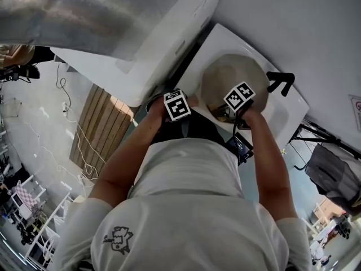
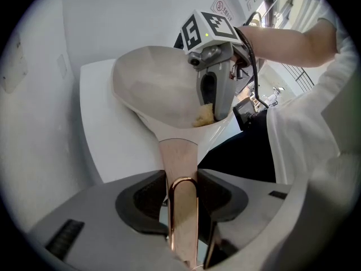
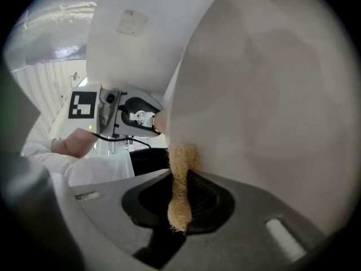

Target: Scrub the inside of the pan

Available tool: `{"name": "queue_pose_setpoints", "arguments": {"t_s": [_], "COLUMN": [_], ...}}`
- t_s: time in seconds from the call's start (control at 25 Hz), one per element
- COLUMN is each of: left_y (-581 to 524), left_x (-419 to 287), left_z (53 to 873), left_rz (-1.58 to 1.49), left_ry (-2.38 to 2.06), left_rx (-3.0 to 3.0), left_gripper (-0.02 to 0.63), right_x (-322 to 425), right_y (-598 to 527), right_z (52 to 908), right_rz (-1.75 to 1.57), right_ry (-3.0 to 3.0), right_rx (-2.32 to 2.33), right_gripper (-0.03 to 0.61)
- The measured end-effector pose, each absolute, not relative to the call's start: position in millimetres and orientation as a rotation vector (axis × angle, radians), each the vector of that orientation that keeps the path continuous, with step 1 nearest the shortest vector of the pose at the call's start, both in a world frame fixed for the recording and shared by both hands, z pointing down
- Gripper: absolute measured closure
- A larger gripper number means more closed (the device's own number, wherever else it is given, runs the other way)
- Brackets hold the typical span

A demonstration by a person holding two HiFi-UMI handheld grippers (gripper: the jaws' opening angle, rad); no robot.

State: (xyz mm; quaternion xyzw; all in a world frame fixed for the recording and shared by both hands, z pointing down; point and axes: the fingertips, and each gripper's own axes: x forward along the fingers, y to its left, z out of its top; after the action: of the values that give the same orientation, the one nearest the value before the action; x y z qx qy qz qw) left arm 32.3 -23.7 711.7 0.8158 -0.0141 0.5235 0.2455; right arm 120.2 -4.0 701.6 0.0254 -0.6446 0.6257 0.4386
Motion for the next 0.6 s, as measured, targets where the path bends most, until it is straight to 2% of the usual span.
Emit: {"name": "queue_pose_setpoints", "arguments": {"t_s": [0.2,0.6], "left_y": [-22.5,-25.4], "left_x": [32.5,33.2], "left_z": [713.3,713.5], "left_rz": [1.434,1.451], "left_ry": [-0.023,-0.041], "left_rx": [2.217,2.220], "left_gripper": [0.445,0.445], "right_x": [148.7,231.1], "right_y": [11.4,19.0], "right_z": [699.2,704.6], "right_rz": [1.470,1.066], "right_ry": [-1.468,-1.106], "right_rx": [0.034,0.004], "right_gripper": [0.522,0.522]}}
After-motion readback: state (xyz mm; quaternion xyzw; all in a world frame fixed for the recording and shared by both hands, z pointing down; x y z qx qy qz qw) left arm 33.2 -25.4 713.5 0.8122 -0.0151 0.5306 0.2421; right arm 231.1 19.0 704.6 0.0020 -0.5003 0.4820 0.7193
